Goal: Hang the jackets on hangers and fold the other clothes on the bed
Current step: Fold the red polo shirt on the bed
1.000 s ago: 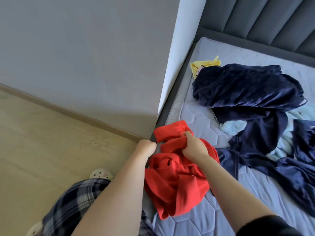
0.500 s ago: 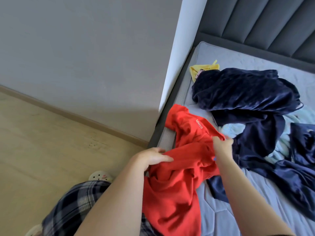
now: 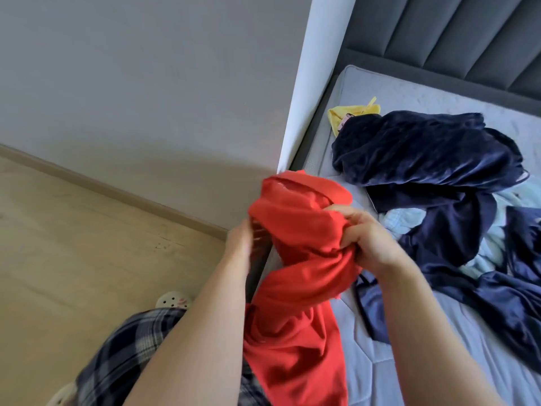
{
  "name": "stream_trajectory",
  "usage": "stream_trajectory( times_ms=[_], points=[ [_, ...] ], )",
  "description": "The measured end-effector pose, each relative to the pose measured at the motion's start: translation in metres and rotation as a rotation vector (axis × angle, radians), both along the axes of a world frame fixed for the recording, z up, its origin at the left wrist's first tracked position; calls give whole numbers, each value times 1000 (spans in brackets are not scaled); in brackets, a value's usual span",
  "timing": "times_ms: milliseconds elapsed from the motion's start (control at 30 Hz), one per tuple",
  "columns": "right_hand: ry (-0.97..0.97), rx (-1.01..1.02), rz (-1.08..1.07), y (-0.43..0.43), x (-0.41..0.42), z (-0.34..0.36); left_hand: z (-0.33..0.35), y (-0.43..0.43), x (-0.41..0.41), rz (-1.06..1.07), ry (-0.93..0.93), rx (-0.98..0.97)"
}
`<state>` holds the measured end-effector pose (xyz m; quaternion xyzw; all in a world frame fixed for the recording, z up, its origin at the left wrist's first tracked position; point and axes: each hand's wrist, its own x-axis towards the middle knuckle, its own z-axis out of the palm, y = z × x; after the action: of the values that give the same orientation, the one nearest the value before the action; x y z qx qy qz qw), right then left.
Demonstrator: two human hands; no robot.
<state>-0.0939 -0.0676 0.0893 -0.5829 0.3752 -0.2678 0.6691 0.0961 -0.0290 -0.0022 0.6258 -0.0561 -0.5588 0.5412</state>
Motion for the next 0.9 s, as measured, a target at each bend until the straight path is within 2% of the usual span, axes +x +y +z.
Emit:
stream_trajectory(
  times_ms=[33, 67, 100, 133, 167, 200, 300, 333, 467, 500, 533, 600, 667, 800, 867, 900],
  points=[
    [314, -127, 79, -7, -4, -1, -5, 0, 8, 158, -18, 21],
    [719, -287, 156, -16, -10, -9, -11, 1, 16, 265, -41, 54],
    [1128, -413, 216, -22, -15, -18, -15, 2, 22, 315, -61, 91],
    [1447, -498, 241, -25, -22, -31, -19, 2, 24, 315, -83, 124],
    [1580, -505, 223, -26, -26, -44, -21, 3, 22, 291, -114, 141],
    [1528, -455, 151, -26, -27, -57, -20, 3, 18, 249, -156, 148],
    [972, -272, -202, -25, -18, -90, -17, 5, 5, 165, -235, 121],
    [865, -246, -238, -24, -13, -98, -17, 7, 2, 148, -223, 108],
    [813, -216, -174, -23, -4, -129, -12, 9, -2, 135, -119, 119],
    [762, -185, -212, -26, -7, -136, -10, 8, -2, 154, -75, 112],
    [660, -110, -297, -30, -11, -140, -6, 7, -2, 179, -20, 92],
    [371, 169, -503, -35, -18, -147, 1, 3, -1, 212, 85, 7],
    [150, 372, -644, -41, -22, -154, 6, -2, -2, 219, 105, -108],
    [139, 364, -757, -47, -19, -158, 10, -8, -4, 285, -69, -178],
    [150, 371, -776, -47, -17, -159, 4, -9, 0, 277, -231, -83],
    [141, 385, -776, -47, -17, -158, 1, -8, 1, 209, -394, -2]
  ],
)
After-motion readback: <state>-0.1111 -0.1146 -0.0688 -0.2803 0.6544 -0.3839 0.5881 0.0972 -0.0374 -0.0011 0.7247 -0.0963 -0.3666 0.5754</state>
